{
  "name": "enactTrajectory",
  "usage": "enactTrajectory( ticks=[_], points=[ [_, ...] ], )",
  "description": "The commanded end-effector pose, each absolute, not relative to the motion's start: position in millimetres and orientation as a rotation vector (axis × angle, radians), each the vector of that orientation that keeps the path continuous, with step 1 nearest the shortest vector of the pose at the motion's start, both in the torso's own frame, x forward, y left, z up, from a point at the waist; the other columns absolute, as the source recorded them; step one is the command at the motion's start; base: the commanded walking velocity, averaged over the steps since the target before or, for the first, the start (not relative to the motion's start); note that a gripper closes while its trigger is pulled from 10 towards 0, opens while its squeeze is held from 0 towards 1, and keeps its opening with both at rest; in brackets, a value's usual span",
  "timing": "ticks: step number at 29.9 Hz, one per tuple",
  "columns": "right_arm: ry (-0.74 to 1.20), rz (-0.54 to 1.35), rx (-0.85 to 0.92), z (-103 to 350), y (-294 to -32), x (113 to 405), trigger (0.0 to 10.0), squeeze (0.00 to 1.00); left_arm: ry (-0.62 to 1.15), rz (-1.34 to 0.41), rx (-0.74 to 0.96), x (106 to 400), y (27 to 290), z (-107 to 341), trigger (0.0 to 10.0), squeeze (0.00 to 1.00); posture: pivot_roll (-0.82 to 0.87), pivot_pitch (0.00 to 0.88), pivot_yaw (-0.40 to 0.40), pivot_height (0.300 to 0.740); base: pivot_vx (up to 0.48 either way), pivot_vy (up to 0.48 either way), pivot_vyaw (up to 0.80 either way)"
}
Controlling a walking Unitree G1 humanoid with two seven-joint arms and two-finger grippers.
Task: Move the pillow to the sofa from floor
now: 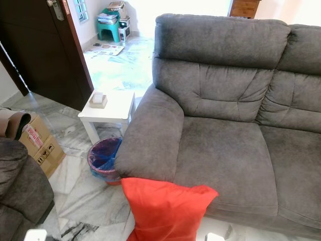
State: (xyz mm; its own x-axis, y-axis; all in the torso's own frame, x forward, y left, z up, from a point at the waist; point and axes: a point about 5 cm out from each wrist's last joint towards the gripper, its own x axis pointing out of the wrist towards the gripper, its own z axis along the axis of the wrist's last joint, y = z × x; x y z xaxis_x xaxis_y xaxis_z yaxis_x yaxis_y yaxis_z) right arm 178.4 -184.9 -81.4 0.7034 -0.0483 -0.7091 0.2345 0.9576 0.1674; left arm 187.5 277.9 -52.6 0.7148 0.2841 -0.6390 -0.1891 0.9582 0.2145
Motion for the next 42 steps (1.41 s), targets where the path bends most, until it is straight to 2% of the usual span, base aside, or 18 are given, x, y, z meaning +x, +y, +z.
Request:
enactTrajectory(
  ticks=[1,4,6,11,20,32,39,42],
  points=[
    [0.669,-0.154,0.251,-69.0,-190.4,196.0,10.0,0.00,0.586,0.231,0.155,211.3,277.3,-34.4,10.0,0.00,0.12,0.065,0.020,0.740,0.000,0.000,0.00],
    [0.623,-0.151,0.238,-63.2,-194.6,202.9,10.0,0.00,0.482,0.188,0.172,227.6,270.5,-21.3,10.0,0.00,0.12,0.053,0.022,0.740,0.000,0.000,0.00],
    [0.538,-0.185,0.242,-54.1,-204.3,210.5,10.0,0.00,0.316,0.144,0.198,245.7,258.8,-0.1,10.0,0.00,0.13,0.041,0.023,0.740,0.000,0.000,0.00],
    [0.415,-0.209,0.238,-42.9,-215.0,213.4,10.0,0.00,0.152,0.132,0.179,243.1,247.0,18.4,10.0,0.00,0.12,0.024,0.008,0.740,0.000,0.000,0.00],
    [0.336,-0.201,0.230,-35.6,-214.8,214.4,10.0,0.00,0.088,0.097,0.199,229.9,233.7,29.2,10.0,0.00,0.13,0.006,0.000,0.740,0.000,0.000,0.00],
    [0.336,-0.203,0.224,-33.5,-215.5,217.6,10.0,0.00,0.090,0.100,0.168,241.6,226.9,36.1,10.0,0.00,0.12,0.000,-0.003,0.740,0.000,0.000,0.00],
    [0.379,-0.228,0.231,-35.3,-215.9,221.2,10.0,0.00,0.101,0.104,0.164,245.1,229.8,39.6,10.0,0.00,0.12,0.043,-0.003,0.740,0.000,0.000,0.00],
    [0.389,-0.227,0.222,-35.5,-214.5,222.7,10.0,0.00,0.102,0.123,0.153,245.7,232.3,40.5,10.0,0.00,0.12,0.053,0.000,0.725,0.000,0.000,0.00]
  ],
)
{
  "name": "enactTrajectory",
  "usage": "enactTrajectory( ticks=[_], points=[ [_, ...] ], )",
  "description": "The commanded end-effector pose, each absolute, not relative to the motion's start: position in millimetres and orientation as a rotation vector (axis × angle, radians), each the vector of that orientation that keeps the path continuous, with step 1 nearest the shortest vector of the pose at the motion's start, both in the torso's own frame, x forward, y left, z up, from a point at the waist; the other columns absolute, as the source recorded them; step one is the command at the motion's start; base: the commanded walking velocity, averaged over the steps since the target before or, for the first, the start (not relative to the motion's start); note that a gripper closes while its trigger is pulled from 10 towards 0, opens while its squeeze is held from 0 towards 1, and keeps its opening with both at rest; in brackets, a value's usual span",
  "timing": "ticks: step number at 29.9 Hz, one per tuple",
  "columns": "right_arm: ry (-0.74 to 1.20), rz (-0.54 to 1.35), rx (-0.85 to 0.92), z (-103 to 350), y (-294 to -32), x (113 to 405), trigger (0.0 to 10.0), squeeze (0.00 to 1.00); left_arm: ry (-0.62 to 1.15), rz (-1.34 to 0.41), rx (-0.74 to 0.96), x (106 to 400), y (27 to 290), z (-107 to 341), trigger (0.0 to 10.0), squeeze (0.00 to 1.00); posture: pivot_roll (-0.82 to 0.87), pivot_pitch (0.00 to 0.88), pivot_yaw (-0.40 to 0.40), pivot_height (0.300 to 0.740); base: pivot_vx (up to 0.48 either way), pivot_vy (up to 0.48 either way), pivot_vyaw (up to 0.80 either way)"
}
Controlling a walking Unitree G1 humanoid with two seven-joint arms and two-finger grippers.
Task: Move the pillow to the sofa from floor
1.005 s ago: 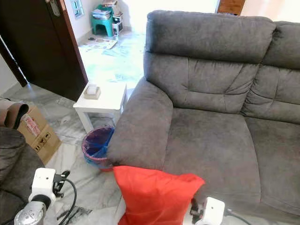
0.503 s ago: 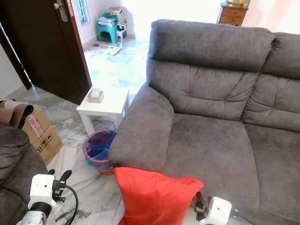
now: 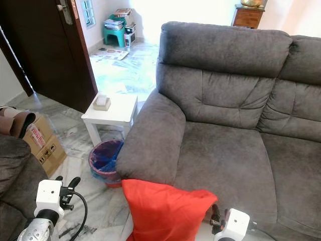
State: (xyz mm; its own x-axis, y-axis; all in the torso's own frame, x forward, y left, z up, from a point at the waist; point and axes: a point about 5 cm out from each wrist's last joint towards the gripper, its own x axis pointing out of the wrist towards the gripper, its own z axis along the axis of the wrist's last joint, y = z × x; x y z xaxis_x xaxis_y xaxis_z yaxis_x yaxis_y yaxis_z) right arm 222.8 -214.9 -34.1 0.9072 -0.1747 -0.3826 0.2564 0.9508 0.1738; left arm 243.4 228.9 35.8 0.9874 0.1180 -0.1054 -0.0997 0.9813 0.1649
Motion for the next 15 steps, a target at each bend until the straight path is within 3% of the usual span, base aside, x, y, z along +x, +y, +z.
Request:
enactTrajectory(
  ticks=[1,15],
  points=[
    [0.389,-0.226,0.214,-35.1,-214.0,223.5,10.0,0.00,0.101,0.127,0.143,246.6,232.9,41.8,10.0,0.00,0.12,0.058,-0.001,0.715,0.000,0.000,0.00],
    [0.418,-0.217,0.202,-34.9,-213.8,228.3,10.0,0.00,0.103,0.125,0.085,251.8,237.5,46.6,10.0,0.00,0.13,0.075,-0.006,0.695,0.000,0.000,0.00]
  ],
)
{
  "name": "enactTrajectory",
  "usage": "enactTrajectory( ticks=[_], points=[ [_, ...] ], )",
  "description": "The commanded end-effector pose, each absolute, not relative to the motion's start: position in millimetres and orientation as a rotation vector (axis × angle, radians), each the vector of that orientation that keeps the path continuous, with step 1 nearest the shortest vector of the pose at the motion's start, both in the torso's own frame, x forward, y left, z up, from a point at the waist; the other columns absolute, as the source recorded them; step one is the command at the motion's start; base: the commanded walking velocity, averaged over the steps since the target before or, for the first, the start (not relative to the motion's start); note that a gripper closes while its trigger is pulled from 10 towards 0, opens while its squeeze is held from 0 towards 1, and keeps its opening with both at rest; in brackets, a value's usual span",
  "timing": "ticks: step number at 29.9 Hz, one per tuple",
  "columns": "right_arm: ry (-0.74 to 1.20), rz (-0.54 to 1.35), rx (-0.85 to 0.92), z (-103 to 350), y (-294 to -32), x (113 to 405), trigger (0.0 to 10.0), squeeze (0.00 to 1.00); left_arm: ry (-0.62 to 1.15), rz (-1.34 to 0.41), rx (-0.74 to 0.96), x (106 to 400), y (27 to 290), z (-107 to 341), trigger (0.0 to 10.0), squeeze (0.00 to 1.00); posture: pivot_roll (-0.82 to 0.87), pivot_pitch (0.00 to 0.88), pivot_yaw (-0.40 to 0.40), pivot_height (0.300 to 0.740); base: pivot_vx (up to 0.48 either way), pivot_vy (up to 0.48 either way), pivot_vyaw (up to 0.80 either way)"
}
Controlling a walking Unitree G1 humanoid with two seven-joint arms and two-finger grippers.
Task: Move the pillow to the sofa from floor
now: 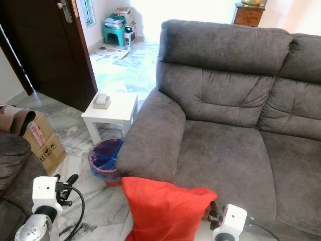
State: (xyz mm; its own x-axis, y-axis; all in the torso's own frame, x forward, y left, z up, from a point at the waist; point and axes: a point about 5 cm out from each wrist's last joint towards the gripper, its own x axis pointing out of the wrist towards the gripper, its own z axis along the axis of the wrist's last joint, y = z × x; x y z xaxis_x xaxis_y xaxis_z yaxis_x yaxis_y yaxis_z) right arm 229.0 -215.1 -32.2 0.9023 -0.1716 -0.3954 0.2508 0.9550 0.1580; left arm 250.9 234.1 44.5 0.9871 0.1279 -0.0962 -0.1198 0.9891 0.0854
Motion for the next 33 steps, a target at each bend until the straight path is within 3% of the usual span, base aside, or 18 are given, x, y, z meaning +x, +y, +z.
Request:
enactTrajectory(
  ticks=[1,4,26,33],
  points=[
    [0.421,-0.207,0.195,-35.3,-213.6,227.7,10.0,0.00,0.107,0.119,0.094,251.8,237.5,45.5,10.0,0.00,0.13,0.075,-0.006,0.685,0.000,0.000,0.00],
    [0.409,-0.210,0.193,-34.7,-214.0,227.2,10.0,0.00,0.109,0.121,0.084,251.3,237.5,45.2,10.0,0.00,0.13,0.078,-0.004,0.665,0.000,0.000,0.00],
    [0.423,-0.190,0.190,-34.3,-210.8,231.0,10.0,0.00,0.119,0.032,0.044,248.8,227.6,43.2,10.0,0.00,0.13,0.081,-0.002,0.665,0.000,0.000,0.00],
    [0.426,-0.183,0.187,-34.8,-208.0,231.4,10.0,0.00,0.115,0.039,0.047,248.7,230.5,44.7,10.0,0.00,0.13,0.083,-0.002,0.638,0.000,0.000,0.00]
  ],
)
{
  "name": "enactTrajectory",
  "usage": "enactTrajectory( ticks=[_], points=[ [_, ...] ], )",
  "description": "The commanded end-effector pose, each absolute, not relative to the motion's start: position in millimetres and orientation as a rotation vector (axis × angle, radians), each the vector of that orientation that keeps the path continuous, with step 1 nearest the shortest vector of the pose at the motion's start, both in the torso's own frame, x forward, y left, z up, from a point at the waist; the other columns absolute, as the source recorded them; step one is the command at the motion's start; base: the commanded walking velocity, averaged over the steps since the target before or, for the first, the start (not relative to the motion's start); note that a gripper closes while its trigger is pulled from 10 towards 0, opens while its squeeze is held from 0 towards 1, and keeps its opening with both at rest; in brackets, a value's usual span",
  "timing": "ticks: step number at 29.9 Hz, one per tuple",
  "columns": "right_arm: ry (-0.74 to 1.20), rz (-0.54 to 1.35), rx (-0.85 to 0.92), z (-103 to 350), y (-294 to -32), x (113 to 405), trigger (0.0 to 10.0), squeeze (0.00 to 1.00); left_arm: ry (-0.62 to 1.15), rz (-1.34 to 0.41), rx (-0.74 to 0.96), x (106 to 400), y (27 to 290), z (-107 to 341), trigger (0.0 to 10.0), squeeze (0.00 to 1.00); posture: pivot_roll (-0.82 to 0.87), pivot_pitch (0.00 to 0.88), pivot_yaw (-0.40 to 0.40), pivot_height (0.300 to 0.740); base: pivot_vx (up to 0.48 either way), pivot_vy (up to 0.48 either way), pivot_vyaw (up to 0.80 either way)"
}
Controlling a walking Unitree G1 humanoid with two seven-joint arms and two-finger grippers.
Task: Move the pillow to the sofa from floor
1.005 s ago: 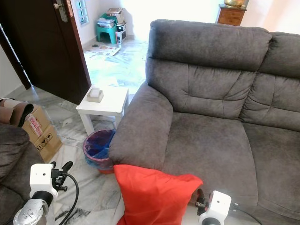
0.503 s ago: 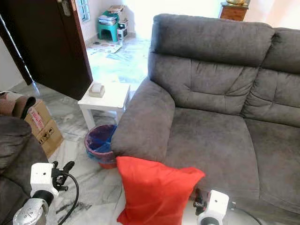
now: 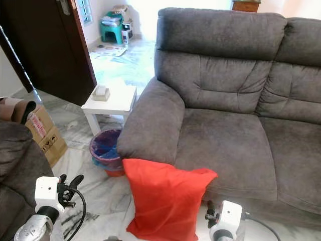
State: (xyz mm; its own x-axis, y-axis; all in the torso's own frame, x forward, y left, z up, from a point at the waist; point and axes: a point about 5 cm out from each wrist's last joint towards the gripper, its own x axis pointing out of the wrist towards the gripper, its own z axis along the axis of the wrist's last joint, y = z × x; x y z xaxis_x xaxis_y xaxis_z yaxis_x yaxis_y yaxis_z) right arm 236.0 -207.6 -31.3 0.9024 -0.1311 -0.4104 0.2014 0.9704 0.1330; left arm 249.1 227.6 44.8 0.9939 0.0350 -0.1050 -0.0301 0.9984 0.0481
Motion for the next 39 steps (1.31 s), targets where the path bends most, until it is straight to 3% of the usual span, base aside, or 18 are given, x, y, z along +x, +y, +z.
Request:
enactTrajectory(
  ticks=[1,22,39],
  points=[
    [0.425,-0.182,0.187,-34.7,-207.5,231.6,10.0,0.00,0.116,0.040,0.047,248.6,230.7,44.7,10.0,0.00,0.13,0.083,-0.002,0.638,0.000,0.000,0.00],
    [0.401,-0.165,0.203,-32.2,-203.4,234.7,10.0,0.00,0.113,0.046,0.039,248.9,231.4,46.5,10.0,0.00,0.14,0.085,0.000,0.638,0.000,0.000,0.00],
    [0.395,-0.119,0.209,-31.0,-195.4,238.1,10.0,0.00,0.107,0.056,0.043,250.1,232.3,48.8,10.0,0.00,0.14,0.085,0.001,0.638,0.270,0.000,0.00]
  ],
)
